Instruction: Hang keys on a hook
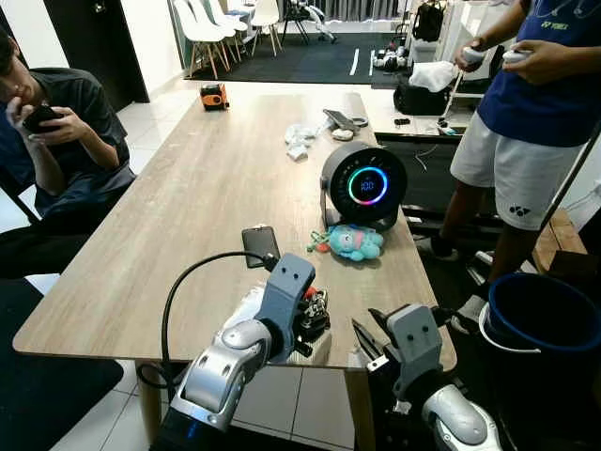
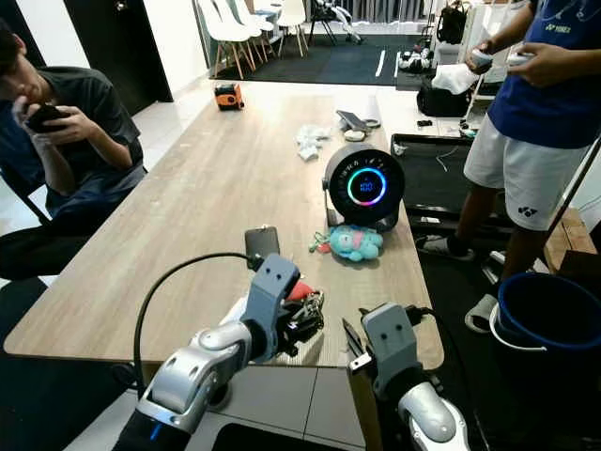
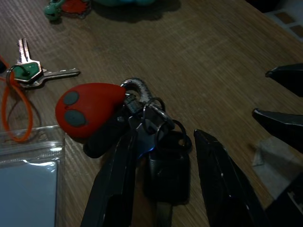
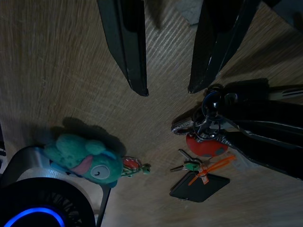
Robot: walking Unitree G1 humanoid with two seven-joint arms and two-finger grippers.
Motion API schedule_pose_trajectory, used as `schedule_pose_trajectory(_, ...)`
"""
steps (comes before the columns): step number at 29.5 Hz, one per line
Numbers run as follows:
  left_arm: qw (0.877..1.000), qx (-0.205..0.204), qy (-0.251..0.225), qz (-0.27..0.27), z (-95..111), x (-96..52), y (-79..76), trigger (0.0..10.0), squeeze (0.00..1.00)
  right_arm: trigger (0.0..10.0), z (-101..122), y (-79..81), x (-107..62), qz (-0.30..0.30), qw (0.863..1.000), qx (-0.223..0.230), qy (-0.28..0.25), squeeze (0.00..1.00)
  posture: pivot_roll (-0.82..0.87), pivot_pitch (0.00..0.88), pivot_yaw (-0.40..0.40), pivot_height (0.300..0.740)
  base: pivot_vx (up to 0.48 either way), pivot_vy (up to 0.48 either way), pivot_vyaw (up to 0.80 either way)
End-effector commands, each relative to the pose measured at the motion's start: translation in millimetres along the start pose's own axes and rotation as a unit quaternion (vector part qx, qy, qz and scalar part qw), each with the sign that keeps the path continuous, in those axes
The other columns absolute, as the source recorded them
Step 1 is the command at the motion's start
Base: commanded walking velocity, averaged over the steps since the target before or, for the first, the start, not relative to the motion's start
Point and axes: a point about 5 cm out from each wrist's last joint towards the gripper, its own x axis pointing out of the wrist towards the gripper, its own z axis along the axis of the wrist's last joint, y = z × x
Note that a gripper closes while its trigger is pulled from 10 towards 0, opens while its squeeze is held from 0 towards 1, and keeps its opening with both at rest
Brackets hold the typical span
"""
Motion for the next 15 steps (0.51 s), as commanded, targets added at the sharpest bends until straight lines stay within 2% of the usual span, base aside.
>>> schedule_pose_trajectory(1,1.000,-0.012,0.013,0.007,-7.1,-1.0,1.4,8.7,0.00,10.0,-3.1,2.6,-1.4,0.003,1.000,0.014,0.007,0.00,0.01,0.175,0.073,0.740,0.000,0.000,0.00)
schedule_pose_trajectory(5,1.000,-0.013,0.011,0.009,-5.8,-0.8,2.1,9.0,0.00,10.0,-0.5,3.2,0.2,0.006,1.000,0.015,0.003,0.00,0.01,0.176,0.073,0.740,0.000,0.000,0.00)
schedule_pose_trajectory(9,1.000,-0.016,0.009,0.010,-4.6,-0.4,1.7,8.9,0.00,10.0,-0.4,1.2,-0.2,0.002,1.000,0.015,0.003,0.00,0.01,0.176,0.073,0.740,0.000,0.000,0.00)
schedule_pose_trajectory(15,1.000,-0.022,0.009,0.011,-4.6,0.8,1.4,8.1,0.00,10.0,-4.9,-4.0,0.7,-0.009,1.000,0.021,0.011,0.00,0.01,0.177,0.076,0.740,0.000,0.000,0.00)
